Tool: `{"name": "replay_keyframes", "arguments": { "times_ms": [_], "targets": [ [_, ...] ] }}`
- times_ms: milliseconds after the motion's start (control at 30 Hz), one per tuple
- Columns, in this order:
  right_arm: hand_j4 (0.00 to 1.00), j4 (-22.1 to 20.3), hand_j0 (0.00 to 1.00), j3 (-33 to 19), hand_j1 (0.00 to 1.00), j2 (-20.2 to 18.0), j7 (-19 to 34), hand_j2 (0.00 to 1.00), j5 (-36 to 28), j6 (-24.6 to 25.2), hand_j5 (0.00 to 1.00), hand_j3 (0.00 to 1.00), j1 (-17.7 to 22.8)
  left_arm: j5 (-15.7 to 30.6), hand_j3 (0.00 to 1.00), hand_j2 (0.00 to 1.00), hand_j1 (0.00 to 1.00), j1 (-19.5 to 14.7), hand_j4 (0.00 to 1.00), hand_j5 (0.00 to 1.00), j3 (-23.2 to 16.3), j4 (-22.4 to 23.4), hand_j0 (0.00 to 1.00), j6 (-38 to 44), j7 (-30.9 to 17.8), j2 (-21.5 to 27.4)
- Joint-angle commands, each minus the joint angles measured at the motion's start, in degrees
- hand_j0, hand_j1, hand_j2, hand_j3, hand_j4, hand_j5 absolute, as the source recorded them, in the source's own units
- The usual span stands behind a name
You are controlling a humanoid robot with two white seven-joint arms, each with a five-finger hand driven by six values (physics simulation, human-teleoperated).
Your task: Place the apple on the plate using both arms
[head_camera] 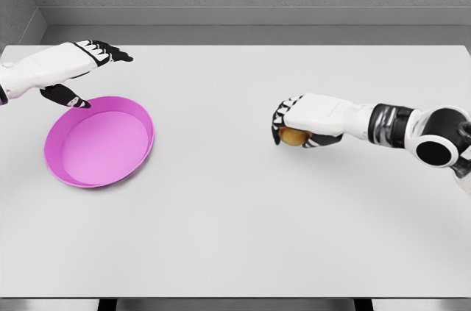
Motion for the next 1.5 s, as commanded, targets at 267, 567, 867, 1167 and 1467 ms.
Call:
{"name": "replay_keyframes", "arguments": {
  "times_ms": [267, 567, 867, 1167, 1467],
  "targets": [
    [0.46, -0.1, 0.46, 1.9, 0.46, 9.3, 0.0, 0.46, -0.2, -1.3, 0.46, 0.46, -0.4, 0.4, 1.00, 1.00, 1.00, 0.0, 1.00, 1.00, 0.1, 0.1, 1.00, 0.1, 0.0, 0.1],
    [0.46, 0.0, 0.46, 3.9, 0.46, 15.1, 0.0, 0.46, -0.3, -0.9, 0.46, 0.46, -2.9, 0.1, 1.00, 1.00, 1.00, 0.0, 1.00, 1.00, 0.1, 0.1, 1.00, 0.1, 0.0, -0.2],
    [1.00, 0.0, 1.00, 3.9, 1.00, 15.0, -0.1, 1.00, -0.3, 1.0, 1.00, 1.00, -2.8, 0.1, 1.00, 1.00, 1.00, 0.0, 1.00, 1.00, 0.1, -0.3, 1.00, 0.1, 0.0, -0.3],
    [1.00, -0.1, 1.00, -12.7, 1.00, -5.5, -0.6, 1.00, -0.6, -6.9, 1.00, 1.00, 0.1, 0.1, 1.00, 1.00, 1.00, 0.0, 1.00, 1.00, -0.7, -1.5, 1.00, 0.1, -0.1, 0.5],
    [1.00, 3.6, 1.00, -40.0, 1.00, -16.3, -0.9, 1.00, -2.0, -17.1, 1.00, 1.00, 25.0, -1.7, 1.00, 1.00, 1.00, -0.5, 1.00, 1.00, -6.4, -11.9, 1.00, 0.1, 0.0, -2.2]
  ]
}}
